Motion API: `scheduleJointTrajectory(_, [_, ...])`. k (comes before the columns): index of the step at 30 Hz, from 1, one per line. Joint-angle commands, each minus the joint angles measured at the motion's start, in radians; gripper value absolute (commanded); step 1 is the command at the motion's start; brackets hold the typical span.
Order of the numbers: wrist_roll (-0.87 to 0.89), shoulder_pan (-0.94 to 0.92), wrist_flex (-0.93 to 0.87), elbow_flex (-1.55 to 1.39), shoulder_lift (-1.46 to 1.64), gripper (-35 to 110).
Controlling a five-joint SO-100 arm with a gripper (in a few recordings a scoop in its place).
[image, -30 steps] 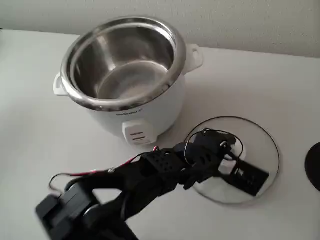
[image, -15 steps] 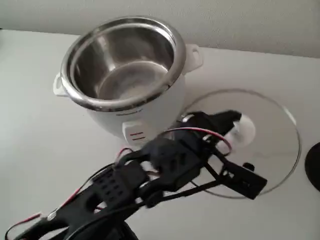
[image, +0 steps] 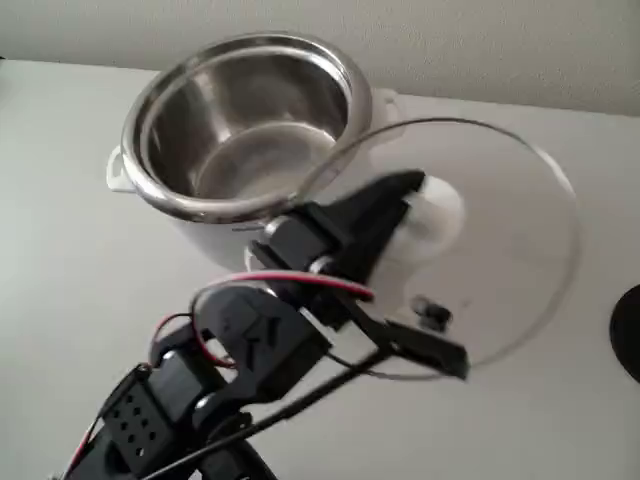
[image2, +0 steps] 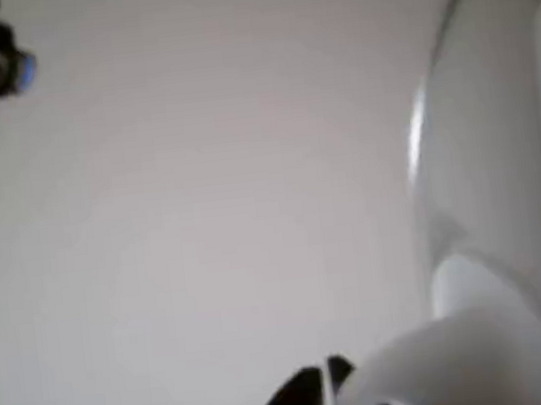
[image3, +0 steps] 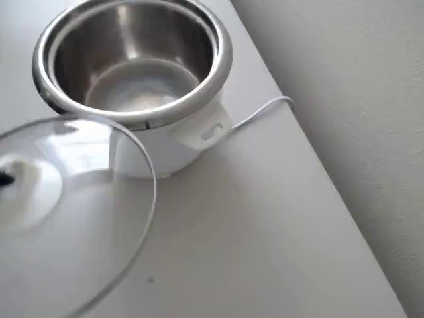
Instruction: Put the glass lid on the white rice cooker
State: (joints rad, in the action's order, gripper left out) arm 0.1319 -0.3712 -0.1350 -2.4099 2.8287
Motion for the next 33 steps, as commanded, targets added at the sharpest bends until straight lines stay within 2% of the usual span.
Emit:
scheduleJointTrajectory(1, [-0.011,0.127,-0.017,0.245,0.074,0])
scheduleJointTrajectory(12, [-0.006,0.301,-0.114,0.58,-0.196,0])
scheduleJointTrajectory(18, [-0.021,0.497,-0.173,0.623,-0.249,0])
scheduleJointTrajectory(27, [-0.026,0.678,-0.152,0.655,-0.411,0])
scheduleJointTrajectory(33, [-0.032,0.704,-0.094,0.715,-0.523,0])
